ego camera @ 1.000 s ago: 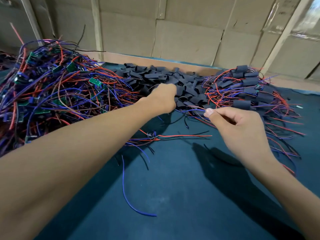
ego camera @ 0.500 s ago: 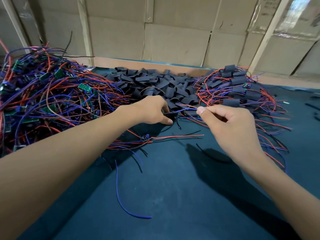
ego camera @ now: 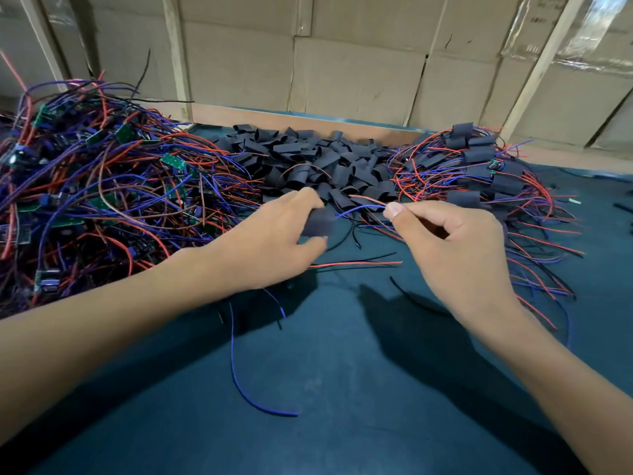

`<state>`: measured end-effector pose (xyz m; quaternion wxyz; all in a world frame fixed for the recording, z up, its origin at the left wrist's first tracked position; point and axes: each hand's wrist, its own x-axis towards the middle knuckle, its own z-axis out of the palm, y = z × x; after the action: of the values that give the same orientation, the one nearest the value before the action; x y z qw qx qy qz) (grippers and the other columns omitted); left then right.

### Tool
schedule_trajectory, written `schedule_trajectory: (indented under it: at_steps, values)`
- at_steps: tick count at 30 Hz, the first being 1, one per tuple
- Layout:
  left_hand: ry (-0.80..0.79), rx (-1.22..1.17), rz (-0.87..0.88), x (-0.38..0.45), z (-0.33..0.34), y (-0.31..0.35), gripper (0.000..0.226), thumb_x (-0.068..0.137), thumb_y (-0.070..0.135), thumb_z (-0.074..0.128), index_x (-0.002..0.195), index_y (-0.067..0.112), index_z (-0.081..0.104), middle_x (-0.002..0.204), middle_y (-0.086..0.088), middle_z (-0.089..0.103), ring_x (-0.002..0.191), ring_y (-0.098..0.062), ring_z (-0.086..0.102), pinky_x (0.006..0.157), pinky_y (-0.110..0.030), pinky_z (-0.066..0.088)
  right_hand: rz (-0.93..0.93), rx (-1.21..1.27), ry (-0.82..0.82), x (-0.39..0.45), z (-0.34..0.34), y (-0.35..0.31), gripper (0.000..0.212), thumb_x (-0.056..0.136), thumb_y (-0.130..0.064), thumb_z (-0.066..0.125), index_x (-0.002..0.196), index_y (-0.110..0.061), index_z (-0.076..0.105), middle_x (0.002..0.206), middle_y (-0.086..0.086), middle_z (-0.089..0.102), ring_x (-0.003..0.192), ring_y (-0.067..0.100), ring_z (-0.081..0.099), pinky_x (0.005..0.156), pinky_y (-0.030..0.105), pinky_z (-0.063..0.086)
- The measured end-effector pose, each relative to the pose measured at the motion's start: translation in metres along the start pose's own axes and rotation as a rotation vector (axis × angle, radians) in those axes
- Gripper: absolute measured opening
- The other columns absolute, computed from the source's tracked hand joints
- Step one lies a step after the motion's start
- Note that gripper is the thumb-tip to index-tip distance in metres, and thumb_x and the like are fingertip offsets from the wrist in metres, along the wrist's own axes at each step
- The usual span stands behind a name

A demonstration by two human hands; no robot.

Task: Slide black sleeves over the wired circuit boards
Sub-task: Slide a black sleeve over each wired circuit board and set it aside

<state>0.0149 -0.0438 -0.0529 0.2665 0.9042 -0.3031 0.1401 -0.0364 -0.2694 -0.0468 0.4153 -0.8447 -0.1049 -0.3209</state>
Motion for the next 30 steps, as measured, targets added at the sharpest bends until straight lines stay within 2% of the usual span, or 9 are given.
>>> schedule_trajectory:
  at_steps: [2,6,11,15,17,19,21,24,30]
  values:
    - [0.051,-0.034,0.007,-0.012,-0.004,-0.003,0.022,0.097,0.040,0.056,0.090,0.024,0.043,0.078,0.009,0.049,0.074,-0.006,0.049,0.063,-0.021,0.033,-0.037,0.049,0.014,-0.001,0.000,-0.004,0.015,0.096,-0.027,0.070,0.091,-0.021,0.081,0.070,-0.021,0.066,0.064,-0.001,0.053,0.065,0.013,0.037]
    - [0.167,-0.079,-0.024,-0.025,-0.008,-0.003,0.040,0.088,0.060,0.059,0.076,0.028,0.038,0.060,0.010,0.046,0.059,-0.006,0.044,0.055,-0.016,0.035,-0.197,0.107,-0.051,-0.003,-0.004,-0.015,0.009,0.095,-0.021,0.072,0.093,-0.026,0.079,0.066,-0.023,0.059,0.063,0.005,0.047,0.066,0.015,0.035]
    - [0.234,-0.179,-0.017,-0.033,-0.009,0.004,0.050,0.074,0.065,0.066,0.065,0.023,0.041,0.059,0.016,0.049,0.052,-0.007,0.038,0.049,-0.013,0.029,-0.311,0.173,-0.119,-0.009,-0.002,-0.026,0.013,0.093,-0.023,0.069,0.101,-0.020,0.079,0.063,-0.022,0.051,0.062,0.005,0.042,0.062,0.012,0.032]
    - [0.277,-0.272,-0.040,-0.033,-0.010,0.009,0.062,0.067,0.068,0.071,0.064,0.011,0.045,0.057,0.001,0.043,0.053,-0.012,0.033,0.048,-0.025,0.030,-0.341,0.163,-0.095,-0.013,0.002,-0.032,0.015,0.093,-0.022,0.069,0.103,-0.016,0.079,0.063,-0.022,0.049,0.062,0.007,0.042,0.062,0.013,0.032]
    - [0.283,-0.332,-0.063,-0.034,-0.011,0.011,0.061,0.067,0.066,0.074,0.065,0.012,0.046,0.059,-0.008,0.047,0.054,-0.023,0.043,0.052,-0.039,0.040,-0.344,0.150,-0.086,-0.013,0.002,-0.032,0.015,0.093,-0.022,0.069,0.102,-0.014,0.080,0.063,-0.022,0.047,0.062,0.007,0.043,0.062,0.013,0.032]
    - [0.294,-0.359,-0.077,-0.034,-0.013,0.012,0.060,0.068,0.064,0.075,0.066,0.010,0.048,0.058,-0.011,0.051,0.058,-0.032,0.050,0.053,-0.043,0.045,-0.350,0.138,-0.097,-0.014,0.003,-0.032,0.013,0.092,-0.019,0.070,0.099,-0.013,0.080,0.064,-0.018,0.048,0.061,0.009,0.044,0.062,0.015,0.033]
    - [0.307,-0.361,-0.082,-0.034,-0.012,0.010,0.058,0.068,0.064,0.076,0.067,0.013,0.048,0.057,-0.009,0.052,0.055,-0.028,0.047,0.050,-0.039,0.043,-0.362,0.130,-0.132,-0.015,0.002,-0.032,0.011,0.091,-0.016,0.072,0.097,-0.013,0.080,0.063,-0.011,0.047,0.059,0.011,0.044,0.060,0.018,0.033]
    - [0.302,-0.316,-0.066,-0.036,-0.011,0.008,0.050,0.069,0.061,0.077,0.068,0.020,0.048,0.055,0.009,0.045,0.051,-0.011,0.033,0.046,-0.019,0.028,-0.417,0.100,-0.202,-0.016,0.000,-0.033,0.011,0.089,-0.016,0.073,0.095,-0.013,0.081,0.062,-0.003,0.045,0.056,0.016,0.043,0.056,0.022,0.032]
    - [0.290,-0.238,-0.003,-0.036,-0.012,0.009,0.053,0.071,0.063,0.074,0.072,0.015,0.051,0.059,0.013,0.043,0.053,-0.010,0.030,0.048,-0.018,0.024,-0.512,0.058,-0.229,-0.016,0.000,-0.039,0.009,0.086,-0.014,0.076,0.092,-0.011,0.081,0.065,-0.003,0.043,0.056,0.010,0.039,0.059,0.015,0.029]
